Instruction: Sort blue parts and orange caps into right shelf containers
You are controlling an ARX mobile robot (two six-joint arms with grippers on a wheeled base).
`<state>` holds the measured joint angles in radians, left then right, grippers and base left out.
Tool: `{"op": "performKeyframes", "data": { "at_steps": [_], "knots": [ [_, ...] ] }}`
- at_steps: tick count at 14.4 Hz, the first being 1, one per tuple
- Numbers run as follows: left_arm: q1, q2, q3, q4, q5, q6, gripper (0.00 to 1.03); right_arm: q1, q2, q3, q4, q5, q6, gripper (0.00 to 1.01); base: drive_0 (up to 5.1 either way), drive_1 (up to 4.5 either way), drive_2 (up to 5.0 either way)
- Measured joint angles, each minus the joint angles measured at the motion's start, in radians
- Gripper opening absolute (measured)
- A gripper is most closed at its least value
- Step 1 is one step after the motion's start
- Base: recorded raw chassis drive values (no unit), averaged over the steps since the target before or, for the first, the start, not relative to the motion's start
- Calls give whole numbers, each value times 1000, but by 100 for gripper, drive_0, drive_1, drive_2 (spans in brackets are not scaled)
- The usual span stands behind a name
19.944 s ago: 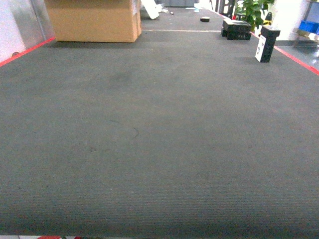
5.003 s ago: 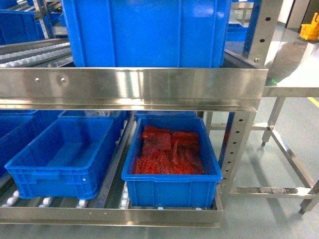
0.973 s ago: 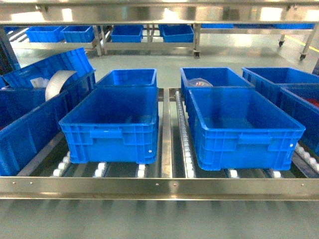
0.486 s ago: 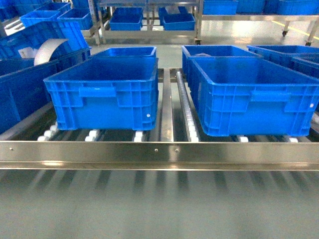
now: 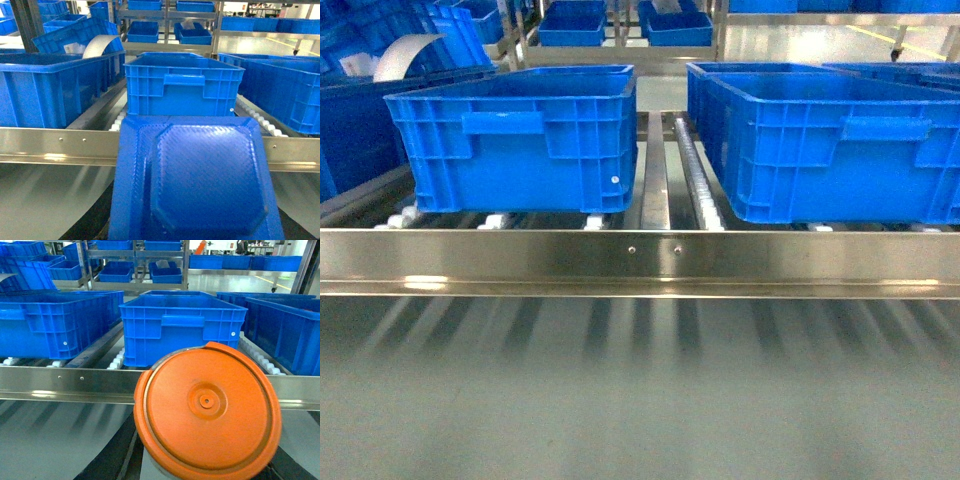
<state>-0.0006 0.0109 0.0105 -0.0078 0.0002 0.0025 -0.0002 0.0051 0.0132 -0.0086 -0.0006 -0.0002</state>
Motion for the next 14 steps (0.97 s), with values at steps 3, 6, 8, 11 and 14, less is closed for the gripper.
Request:
{"op": "performKeyframes", "data": {
  "at_steps": [3, 6, 8, 11, 14],
  "knots": [
    [0, 0, 0, 0, 0, 0, 43, 0, 0, 0, 2, 0, 0, 42, 0, 0, 0],
    [0, 0, 0, 0, 0, 0, 43, 0, 0, 0, 2, 0, 0, 42, 0, 0, 0],
    [0, 0, 0, 0, 0, 0, 43, 0, 0, 0, 2, 0, 0, 42, 0, 0, 0],
    [0, 0, 0, 0, 0, 0, 43, 0, 0, 0, 1, 0, 0, 42, 1, 290, -288],
    [0, 0, 0, 2, 0, 0, 43, 0, 0, 0, 1, 0, 0, 42, -3, 430, -437]
  ]
}}
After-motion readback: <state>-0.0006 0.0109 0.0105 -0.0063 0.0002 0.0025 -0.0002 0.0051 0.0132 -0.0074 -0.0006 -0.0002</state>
